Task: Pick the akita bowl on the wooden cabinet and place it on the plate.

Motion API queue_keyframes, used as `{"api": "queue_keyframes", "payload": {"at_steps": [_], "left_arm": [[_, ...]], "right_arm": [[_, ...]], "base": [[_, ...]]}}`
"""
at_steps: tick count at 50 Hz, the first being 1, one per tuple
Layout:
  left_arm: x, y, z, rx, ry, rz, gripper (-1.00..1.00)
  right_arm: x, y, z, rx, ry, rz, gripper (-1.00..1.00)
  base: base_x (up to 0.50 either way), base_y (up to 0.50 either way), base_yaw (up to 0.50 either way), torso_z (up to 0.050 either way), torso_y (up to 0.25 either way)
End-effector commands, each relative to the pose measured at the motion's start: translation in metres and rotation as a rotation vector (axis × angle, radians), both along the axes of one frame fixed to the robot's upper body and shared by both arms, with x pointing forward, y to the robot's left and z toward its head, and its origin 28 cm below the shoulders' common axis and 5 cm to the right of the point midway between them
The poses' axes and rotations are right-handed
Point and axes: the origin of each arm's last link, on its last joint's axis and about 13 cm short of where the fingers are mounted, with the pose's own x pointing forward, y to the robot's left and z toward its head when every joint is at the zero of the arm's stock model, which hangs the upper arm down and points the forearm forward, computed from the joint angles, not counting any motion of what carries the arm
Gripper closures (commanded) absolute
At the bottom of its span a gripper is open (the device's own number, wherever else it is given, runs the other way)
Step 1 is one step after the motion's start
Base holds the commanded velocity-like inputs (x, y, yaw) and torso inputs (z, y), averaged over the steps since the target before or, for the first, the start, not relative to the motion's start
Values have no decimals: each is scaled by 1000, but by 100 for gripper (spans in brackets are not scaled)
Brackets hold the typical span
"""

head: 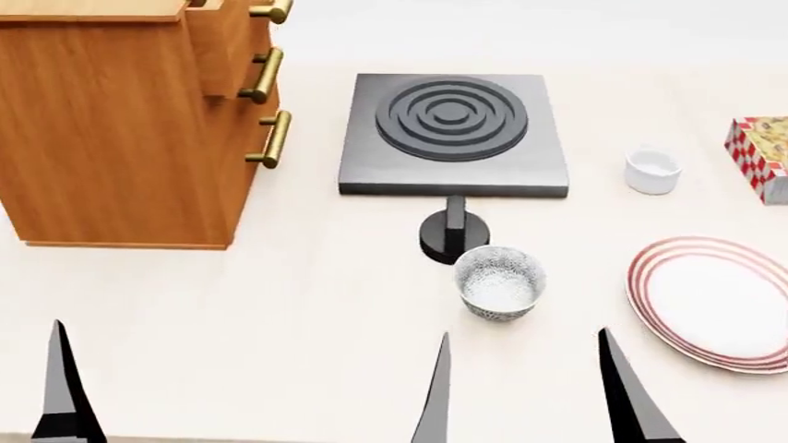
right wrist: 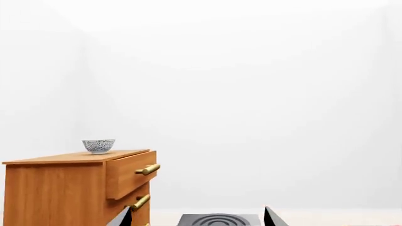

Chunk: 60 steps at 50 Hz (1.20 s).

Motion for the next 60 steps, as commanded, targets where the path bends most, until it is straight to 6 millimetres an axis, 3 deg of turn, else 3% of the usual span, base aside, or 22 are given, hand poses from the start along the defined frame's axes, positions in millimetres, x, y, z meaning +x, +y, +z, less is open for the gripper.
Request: {"api": "queue_keyframes", "payload": {"at_steps": [1, 17, 23, 36, 40, 49, 60], "left_arm": [[-1, 0, 0, -2, -3, 2, -100], [1, -2, -1, 2, 24, -2, -100], [1, -6, 10, 0, 82, -33, -100], [3, -5, 56, -100, 21, -100, -100], [9, -2, 68, -13, 30, -90, -100], [18, 0, 99, -54, -10, -135, -100], [26, -7, 160, 37, -98, -186, -100]], "right_arm": [[-1, 1, 1, -11, -3, -2, -100], [4, 0, 0, -14, 45, -43, -100], [2, 0, 1, -19, 36, -38, -100], [1, 1, 1, -29, 36, -27, -100], [1, 1, 2, -32, 34, -20, -100], [2, 1, 2, -19, 43, -16, -100], [0, 3, 2, -41, 32, -7, -100]], "base": [[0, 500, 0, 0, 0], [0, 247, 0, 0, 0], [0, 0, 0, 0, 0], [0, 0, 0, 0, 0], [0, 0, 0, 0, 0], [0, 0, 0, 0, 0], [0, 0, 0, 0, 0]]}}
